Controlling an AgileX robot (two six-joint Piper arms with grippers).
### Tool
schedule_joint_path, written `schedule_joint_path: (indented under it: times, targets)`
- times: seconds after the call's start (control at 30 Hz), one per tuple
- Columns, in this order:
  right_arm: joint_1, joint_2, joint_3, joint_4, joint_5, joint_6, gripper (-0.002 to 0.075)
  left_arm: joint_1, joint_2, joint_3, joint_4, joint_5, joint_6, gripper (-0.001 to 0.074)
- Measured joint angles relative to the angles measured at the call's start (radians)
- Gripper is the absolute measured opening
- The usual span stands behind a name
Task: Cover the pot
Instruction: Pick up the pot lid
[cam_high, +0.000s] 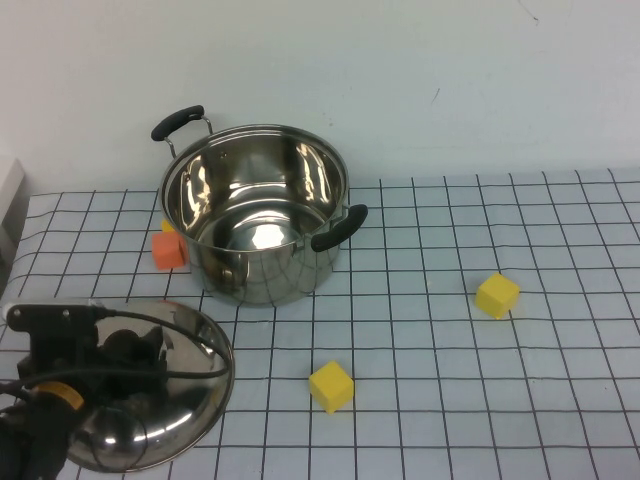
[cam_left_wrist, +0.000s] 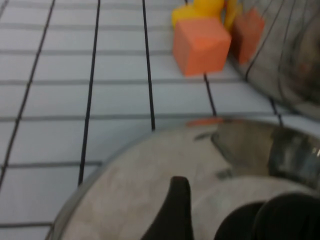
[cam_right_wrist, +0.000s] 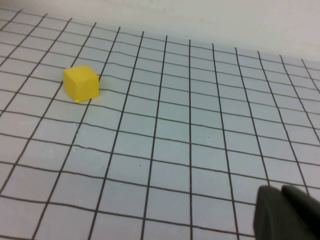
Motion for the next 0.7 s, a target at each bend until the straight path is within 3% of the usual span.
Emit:
schedule_joint_path:
  times: [0.1, 0.17, 0.27, 0.47, 0.7]
  targets:
    - [0.000, 0.000, 0.000, 0.000, 0.000, 0.000, 0.0009, 0.000, 0.037, -0.004, -0.004, -0.013, 0.002, 0.0605]
    - [0.000, 0.000, 0.000, 0.000, 0.000, 0.000, 0.0009, 0.000, 0.039, -0.005, -0.008, -0.018, 0.002, 0.0534]
    - [0.000, 0.000, 0.000, 0.000, 0.000, 0.000, 0.0009, 0.000, 0.032, -0.005, -0.008, -0.023, 0.002, 0.0305]
    - [0.000, 0.000, 0.000, 0.000, 0.000, 0.000, 0.0009, 0.000, -0.066, -0.005, -0.014, 0.058, -0.038, 0.0312]
    - [0.000, 0.000, 0.000, 0.000, 0.000, 0.000, 0.0009, 0.000, -0.347, -0.018, -0.132, 0.329, 0.045, 0.0312]
